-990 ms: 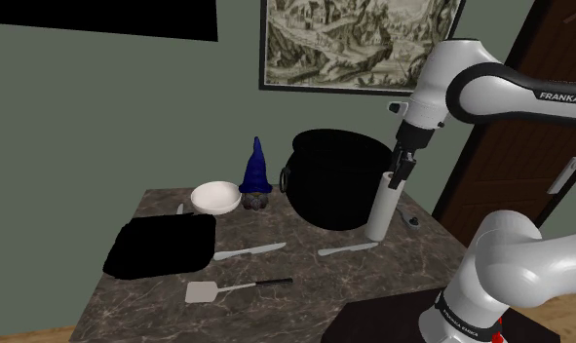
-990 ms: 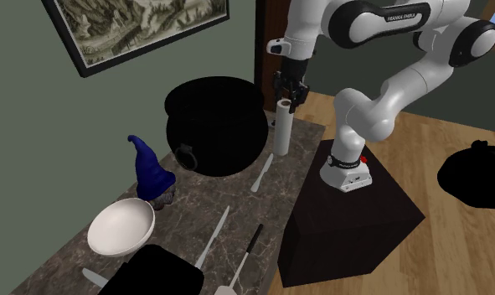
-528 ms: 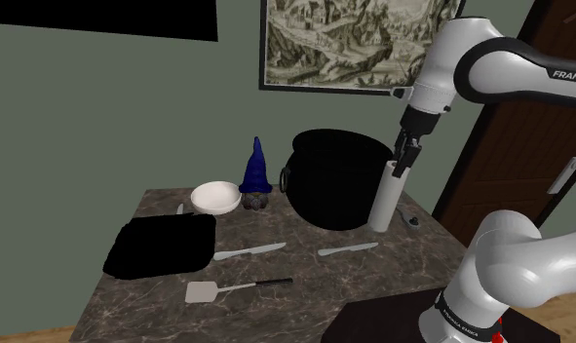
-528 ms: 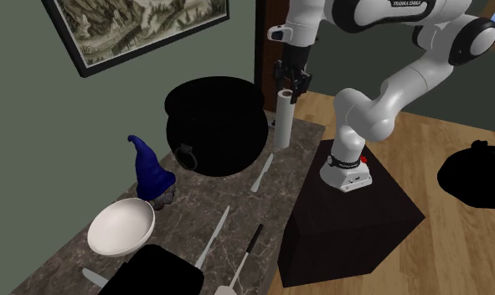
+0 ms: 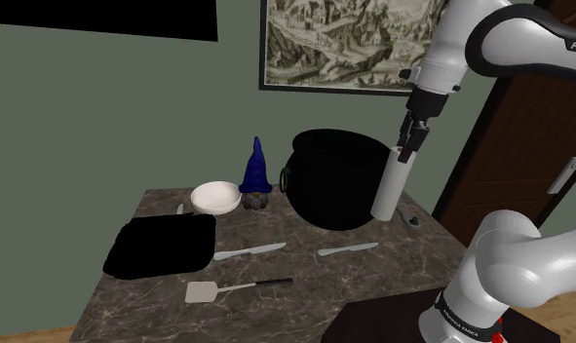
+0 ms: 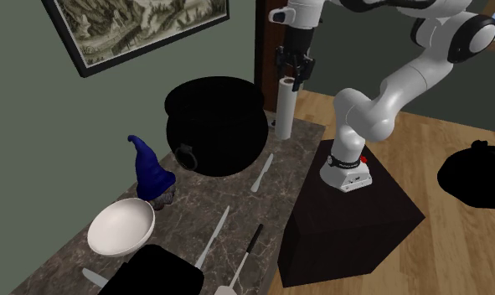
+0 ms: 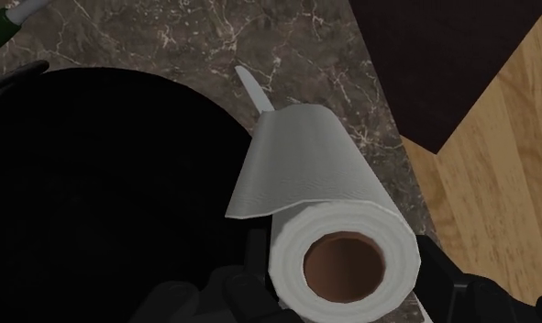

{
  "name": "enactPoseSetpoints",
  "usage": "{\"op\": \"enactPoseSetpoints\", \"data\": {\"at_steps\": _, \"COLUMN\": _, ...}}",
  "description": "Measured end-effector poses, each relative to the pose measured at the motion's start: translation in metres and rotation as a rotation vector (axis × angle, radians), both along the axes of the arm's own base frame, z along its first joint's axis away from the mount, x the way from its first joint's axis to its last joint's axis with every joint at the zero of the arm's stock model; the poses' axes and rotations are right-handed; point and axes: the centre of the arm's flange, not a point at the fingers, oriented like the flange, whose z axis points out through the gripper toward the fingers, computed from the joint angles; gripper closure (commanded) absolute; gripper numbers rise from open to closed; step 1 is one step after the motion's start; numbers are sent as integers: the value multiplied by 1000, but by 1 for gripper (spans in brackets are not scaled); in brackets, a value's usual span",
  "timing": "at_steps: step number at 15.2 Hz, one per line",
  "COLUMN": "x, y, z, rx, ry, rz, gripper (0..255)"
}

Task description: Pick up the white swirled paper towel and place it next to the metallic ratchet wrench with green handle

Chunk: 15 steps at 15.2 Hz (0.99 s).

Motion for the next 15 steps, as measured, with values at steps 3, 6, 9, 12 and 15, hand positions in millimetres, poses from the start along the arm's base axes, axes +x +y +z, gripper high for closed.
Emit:
{"op": "enactPoseSetpoints", "data": {"at_steps": 3, "x": 0, "y": 0, "z": 16, "rx": 0, "ry": 0, "rz": 0, "gripper": 255}}
{"op": "enactPoseSetpoints", "data": {"at_steps": 6, "x": 1, "y": 0, "z": 33, "rx": 0, "ry": 0, "rz": 0, "gripper": 255}}
{"op": "enactPoseSetpoints", "data": {"at_steps": 9, "x": 1, "y": 0, "z": 49, "rx": 0, "ry": 0, "rz": 0, "gripper": 255}}
{"op": "enactPoseSetpoints", "data": {"at_steps": 12, "x": 1, "y": 2, "z": 65, "rx": 0, "ry": 0, "rz": 0, "gripper": 255}}
{"op": "enactPoseSetpoints", "data": {"at_steps": 15, "x": 1, "y": 0, "z": 79, "rx": 0, "ry": 0, "rz": 0, "gripper": 255}}
